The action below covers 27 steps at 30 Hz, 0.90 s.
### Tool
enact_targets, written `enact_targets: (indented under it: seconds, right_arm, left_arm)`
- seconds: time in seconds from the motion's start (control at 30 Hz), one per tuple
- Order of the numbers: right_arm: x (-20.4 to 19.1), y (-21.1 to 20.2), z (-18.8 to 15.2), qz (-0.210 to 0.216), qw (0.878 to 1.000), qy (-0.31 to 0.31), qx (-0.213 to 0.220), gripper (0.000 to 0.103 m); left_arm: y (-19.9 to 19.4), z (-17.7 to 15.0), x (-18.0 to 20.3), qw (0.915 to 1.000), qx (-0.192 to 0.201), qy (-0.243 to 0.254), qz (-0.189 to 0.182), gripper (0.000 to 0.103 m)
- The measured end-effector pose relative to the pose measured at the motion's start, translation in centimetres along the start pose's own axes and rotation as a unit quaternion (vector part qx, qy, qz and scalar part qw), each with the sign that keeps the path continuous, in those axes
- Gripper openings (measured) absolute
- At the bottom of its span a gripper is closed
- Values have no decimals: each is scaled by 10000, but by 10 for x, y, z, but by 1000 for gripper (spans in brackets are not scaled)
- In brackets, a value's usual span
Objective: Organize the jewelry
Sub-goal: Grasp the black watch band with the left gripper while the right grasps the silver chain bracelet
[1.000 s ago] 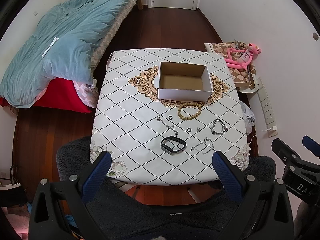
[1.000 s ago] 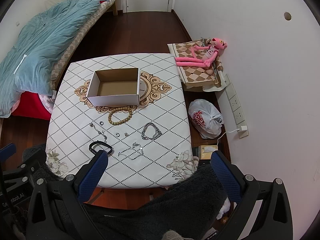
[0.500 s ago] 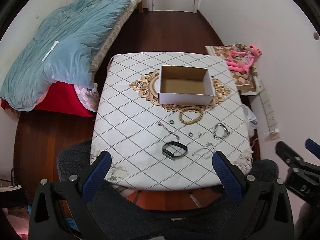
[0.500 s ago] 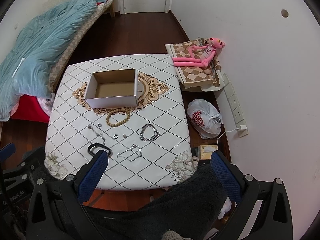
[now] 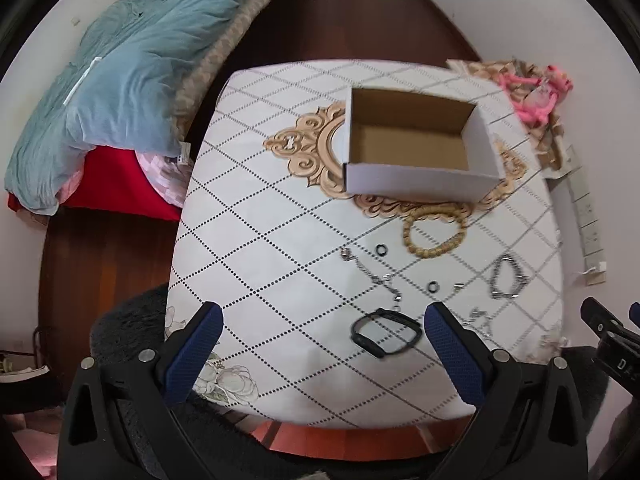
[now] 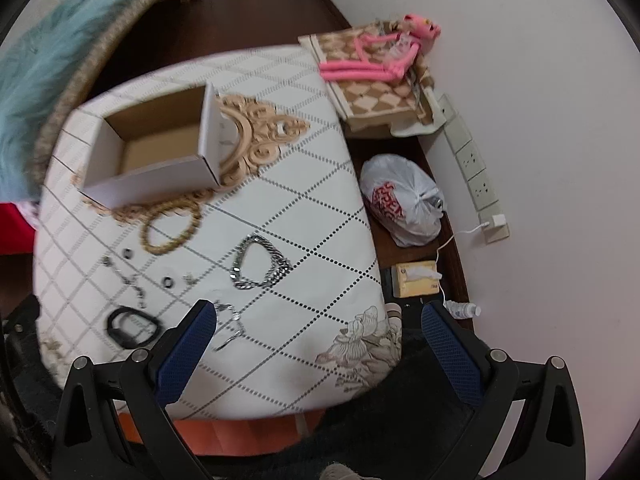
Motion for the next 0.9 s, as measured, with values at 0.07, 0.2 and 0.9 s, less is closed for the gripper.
enact_targets:
  seconds: [0.07, 0.2, 0.9]
  right_arm:
    - [-2, 18, 4, 35, 9999, -1, -149, 103]
    - [-7, 49, 13, 91, 9993, -21, -351, 103]
    - [-27, 133, 29, 1013, 9928, 75, -633, 35]
  left_arm:
    - [10, 3, 3, 10000, -45, 38, 54, 103]
    - [33, 8, 7, 9996, -257, 85, 106, 103]
    - [112, -7, 9, 9937, -1108, -102, 118, 103]
Point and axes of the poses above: each gripper's, at about its wrist camera, not at the fingertips, and y roughly the way its jaws point, x to its right, z to its top, the point moved 7 cm from there along y, roughly the way its jaws point, and after that the axes turned 9 degrees about -x, right-handed, at the moved point
